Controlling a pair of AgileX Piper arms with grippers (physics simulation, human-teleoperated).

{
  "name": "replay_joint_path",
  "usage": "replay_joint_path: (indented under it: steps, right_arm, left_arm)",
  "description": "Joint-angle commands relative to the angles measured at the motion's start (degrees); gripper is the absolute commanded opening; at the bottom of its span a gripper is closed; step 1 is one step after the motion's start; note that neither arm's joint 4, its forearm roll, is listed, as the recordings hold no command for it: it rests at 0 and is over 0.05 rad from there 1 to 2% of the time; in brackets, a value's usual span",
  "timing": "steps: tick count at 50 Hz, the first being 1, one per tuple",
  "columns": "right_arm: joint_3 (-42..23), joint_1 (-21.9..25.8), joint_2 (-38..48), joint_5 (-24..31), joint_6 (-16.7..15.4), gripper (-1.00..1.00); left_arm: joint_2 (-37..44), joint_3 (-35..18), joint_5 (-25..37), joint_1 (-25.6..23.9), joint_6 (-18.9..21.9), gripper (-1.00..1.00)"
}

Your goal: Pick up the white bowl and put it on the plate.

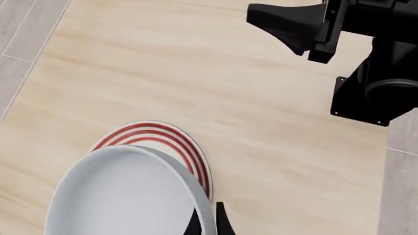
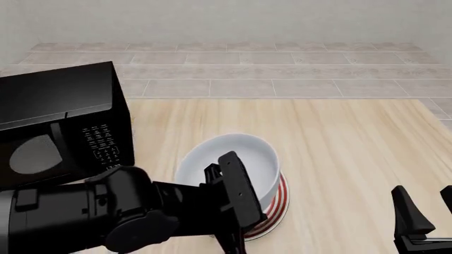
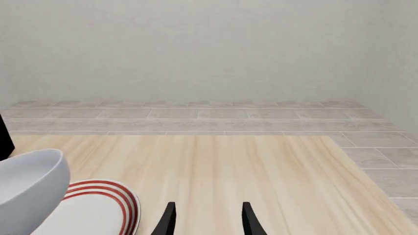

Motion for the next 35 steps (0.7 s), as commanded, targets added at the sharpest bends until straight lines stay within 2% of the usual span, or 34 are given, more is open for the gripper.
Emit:
replay_joint_path:
  steps: [1, 17, 35]
  right_arm:
    - [-0.04, 0.03, -0.22, 0.25, 0.01, 1.00]
    - [-0.04, 0.06, -0.22, 0.25, 0.03, 1.00]
    - [-0.04, 0.04, -0.23, 0.26, 0.01, 1.00]
  left_arm:
    - [0.86, -0.82, -0.63, 0.45, 0.50, -1.00]
    - [3.57, -1.03, -2.44, 1.01, -1.39, -1.00]
    - [5.54, -1.22, -3.61, 1.32, -1.09, -1.00]
